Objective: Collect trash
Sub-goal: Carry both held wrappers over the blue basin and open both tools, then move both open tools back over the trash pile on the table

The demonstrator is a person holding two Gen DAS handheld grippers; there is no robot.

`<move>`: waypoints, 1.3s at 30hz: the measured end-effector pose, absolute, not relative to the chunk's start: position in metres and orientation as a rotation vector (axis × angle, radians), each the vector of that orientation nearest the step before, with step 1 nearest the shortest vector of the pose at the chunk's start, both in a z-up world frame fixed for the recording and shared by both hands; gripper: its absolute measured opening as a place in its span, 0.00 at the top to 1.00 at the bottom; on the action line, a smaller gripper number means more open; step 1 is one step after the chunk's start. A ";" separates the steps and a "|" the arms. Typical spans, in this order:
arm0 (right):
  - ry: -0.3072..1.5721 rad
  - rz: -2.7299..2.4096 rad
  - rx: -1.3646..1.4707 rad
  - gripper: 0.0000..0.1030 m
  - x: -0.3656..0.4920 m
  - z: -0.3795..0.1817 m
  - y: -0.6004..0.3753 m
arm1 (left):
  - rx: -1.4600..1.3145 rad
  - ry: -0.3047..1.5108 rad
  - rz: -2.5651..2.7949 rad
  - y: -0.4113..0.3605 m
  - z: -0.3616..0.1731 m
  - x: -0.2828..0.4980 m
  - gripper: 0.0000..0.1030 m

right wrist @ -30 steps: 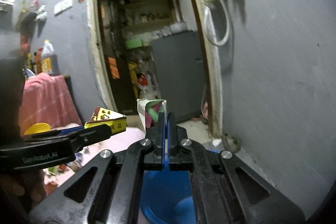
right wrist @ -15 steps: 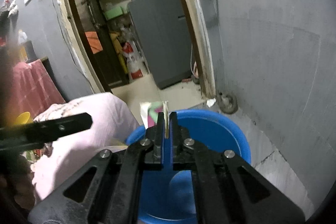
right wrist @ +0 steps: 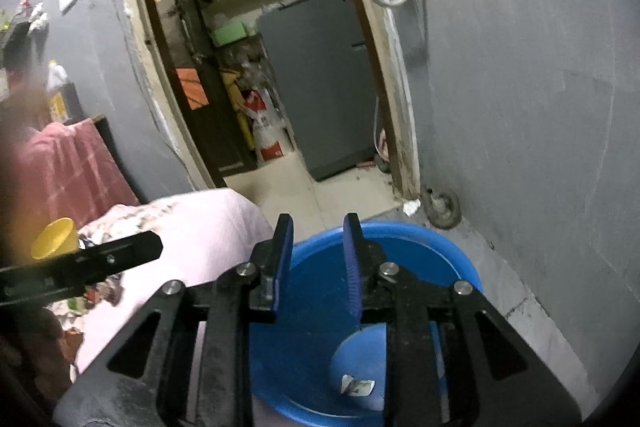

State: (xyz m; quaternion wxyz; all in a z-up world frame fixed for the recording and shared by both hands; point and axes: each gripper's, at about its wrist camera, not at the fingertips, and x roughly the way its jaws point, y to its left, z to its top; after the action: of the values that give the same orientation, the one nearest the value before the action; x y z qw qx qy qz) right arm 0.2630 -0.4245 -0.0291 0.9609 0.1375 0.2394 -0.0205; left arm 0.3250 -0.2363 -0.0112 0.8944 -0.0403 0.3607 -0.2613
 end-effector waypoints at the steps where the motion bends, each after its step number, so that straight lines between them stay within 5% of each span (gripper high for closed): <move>1: 0.471 -0.033 0.271 0.65 0.260 -0.023 -0.420 | -0.091 0.731 -0.534 -0.231 -0.006 0.321 0.44; 8: 0.363 0.020 0.223 0.51 0.241 0.017 -0.382 | -0.151 0.572 -0.450 -0.178 0.031 0.289 0.27; 14: 0.257 0.065 0.176 0.26 0.220 0.045 -0.345 | -0.194 0.416 -0.343 -0.126 0.053 0.257 0.06; 21: 0.155 0.113 0.157 0.00 0.193 0.059 -0.307 | -0.178 0.266 -0.229 -0.079 0.060 0.211 0.04; 39: 0.108 0.234 0.081 0.00 0.160 0.042 -0.230 | -0.157 0.218 -0.010 -0.004 0.021 0.142 0.02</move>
State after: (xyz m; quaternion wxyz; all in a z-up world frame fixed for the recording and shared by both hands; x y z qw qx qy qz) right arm 0.1596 -0.2298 0.0423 0.9909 0.0403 0.0537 0.1168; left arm 0.1422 -0.0041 0.0213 0.9910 -0.0780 0.1086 -0.0051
